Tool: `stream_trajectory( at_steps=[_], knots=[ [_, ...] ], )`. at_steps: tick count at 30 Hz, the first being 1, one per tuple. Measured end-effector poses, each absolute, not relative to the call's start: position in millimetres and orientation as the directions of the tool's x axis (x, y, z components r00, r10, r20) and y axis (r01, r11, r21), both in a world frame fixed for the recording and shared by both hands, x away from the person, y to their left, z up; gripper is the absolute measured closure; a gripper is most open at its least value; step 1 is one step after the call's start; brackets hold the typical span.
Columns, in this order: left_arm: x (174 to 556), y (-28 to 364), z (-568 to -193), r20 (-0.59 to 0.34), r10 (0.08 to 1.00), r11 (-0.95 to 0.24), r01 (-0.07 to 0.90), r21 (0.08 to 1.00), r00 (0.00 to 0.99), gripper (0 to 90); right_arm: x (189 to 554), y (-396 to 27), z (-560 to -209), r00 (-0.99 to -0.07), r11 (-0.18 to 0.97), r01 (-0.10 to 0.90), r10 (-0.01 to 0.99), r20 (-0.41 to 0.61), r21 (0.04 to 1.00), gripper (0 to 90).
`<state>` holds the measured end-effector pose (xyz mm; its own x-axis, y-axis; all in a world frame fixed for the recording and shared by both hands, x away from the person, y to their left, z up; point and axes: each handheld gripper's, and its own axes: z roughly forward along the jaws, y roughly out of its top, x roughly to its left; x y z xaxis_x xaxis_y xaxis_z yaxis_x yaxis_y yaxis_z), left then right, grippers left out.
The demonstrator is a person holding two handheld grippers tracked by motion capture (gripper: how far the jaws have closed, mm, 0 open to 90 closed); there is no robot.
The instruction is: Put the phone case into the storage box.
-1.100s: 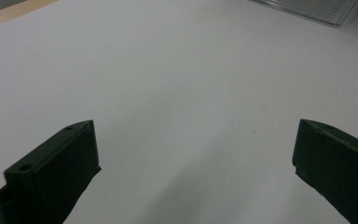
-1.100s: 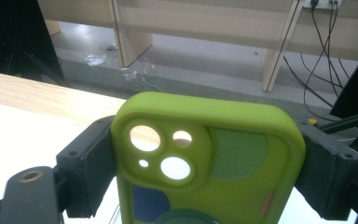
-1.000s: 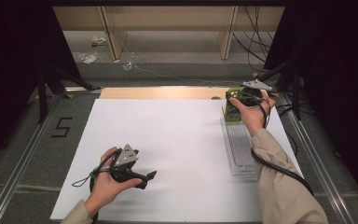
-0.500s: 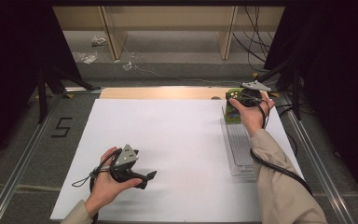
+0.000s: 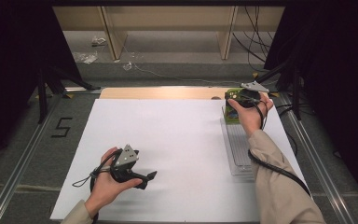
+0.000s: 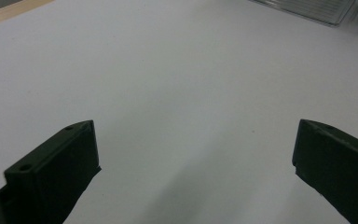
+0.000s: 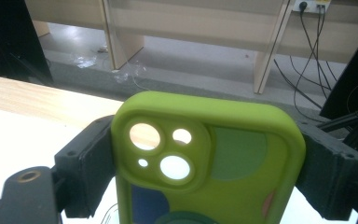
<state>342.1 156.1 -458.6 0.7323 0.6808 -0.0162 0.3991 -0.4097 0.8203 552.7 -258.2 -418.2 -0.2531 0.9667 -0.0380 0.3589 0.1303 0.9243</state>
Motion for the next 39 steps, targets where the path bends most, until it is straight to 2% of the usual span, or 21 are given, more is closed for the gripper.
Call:
stream_trajectory(
  at_steps=[25,39],
  knots=[
    [342.1,155.8,-458.6,-0.018,0.677,-0.413,0.4,0.819,0.736,0.0,560.7,-254.5,-421.6,-0.247,0.128,0.363,0.968,-0.037,0.923,15.2],
    [342.0,155.8,-457.5,-0.017,0.68,-0.409,0.398,0.821,0.733,0.0,566.4,-253.3,-416.6,-0.27,0.147,0.417,0.962,-0.032,0.897,8.5]
  ],
)
